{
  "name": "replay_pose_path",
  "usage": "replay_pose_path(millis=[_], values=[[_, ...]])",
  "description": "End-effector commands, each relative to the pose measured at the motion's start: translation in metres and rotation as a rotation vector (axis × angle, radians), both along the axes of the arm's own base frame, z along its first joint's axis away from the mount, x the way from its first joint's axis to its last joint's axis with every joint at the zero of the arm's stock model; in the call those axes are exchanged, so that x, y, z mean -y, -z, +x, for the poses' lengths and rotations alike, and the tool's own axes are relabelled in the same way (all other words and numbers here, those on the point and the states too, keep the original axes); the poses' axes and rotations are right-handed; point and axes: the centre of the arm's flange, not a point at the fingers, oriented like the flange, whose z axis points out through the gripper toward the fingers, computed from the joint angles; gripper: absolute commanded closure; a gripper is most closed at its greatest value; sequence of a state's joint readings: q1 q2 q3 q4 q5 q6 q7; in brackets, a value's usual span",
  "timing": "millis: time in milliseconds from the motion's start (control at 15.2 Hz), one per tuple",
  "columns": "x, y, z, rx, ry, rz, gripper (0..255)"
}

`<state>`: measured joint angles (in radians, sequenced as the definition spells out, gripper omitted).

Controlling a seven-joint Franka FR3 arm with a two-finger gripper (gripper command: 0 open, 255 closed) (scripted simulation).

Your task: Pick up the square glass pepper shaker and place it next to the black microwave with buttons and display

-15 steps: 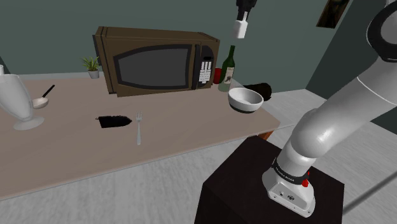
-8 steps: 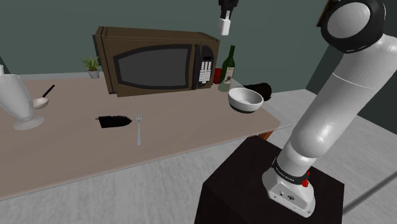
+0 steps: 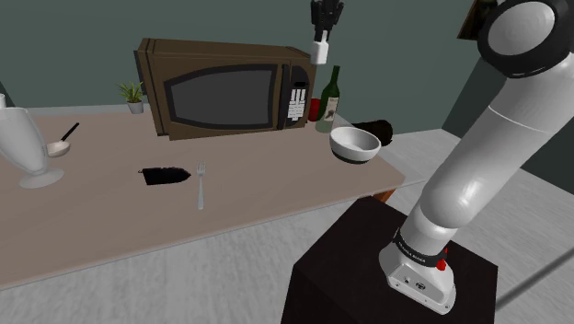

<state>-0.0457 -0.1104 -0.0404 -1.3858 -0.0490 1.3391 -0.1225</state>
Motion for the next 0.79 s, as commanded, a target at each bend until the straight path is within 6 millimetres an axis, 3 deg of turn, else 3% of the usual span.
replay_pose_path(millis=[0, 726], values=[[0.0, 0.012, 0.001, 0.001, 0.0, 0.0, 255], [0.0, 0.07, 0.001, 0.001, 0.0, 0.0, 255]])
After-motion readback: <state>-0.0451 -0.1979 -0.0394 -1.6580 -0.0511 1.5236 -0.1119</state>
